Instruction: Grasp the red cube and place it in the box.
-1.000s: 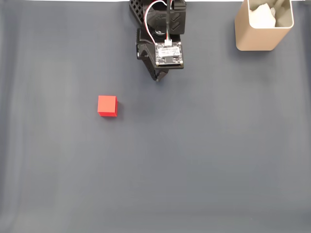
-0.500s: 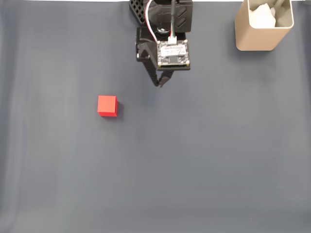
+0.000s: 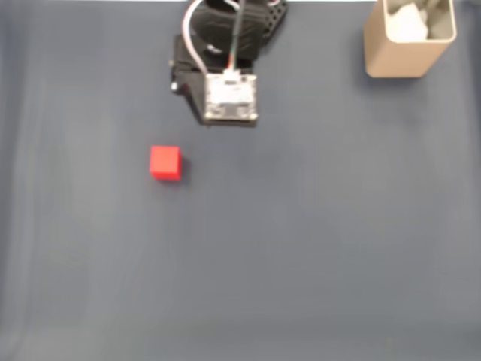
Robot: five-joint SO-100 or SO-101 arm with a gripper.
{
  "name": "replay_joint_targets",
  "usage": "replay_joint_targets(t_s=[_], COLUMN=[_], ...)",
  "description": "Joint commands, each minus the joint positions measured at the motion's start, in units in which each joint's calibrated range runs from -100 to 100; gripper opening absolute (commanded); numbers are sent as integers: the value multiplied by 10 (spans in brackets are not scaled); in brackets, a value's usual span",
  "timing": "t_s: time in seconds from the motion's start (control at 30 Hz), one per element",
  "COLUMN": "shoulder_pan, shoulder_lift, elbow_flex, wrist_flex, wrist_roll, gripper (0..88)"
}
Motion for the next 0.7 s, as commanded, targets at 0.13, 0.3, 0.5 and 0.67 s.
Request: replay_joint_targets(t_s=[0.13, 0.3, 0.5, 0.67], shoulder_pan=[77, 94, 109, 122], shoulder_lift=[71, 103, 136, 149], elbow_flex=[-73, -105, -142, -149], wrist_flex=[2, 3, 3, -3], wrist_roll=[32, 36, 30, 30], gripper=[21, 39, 68, 129])
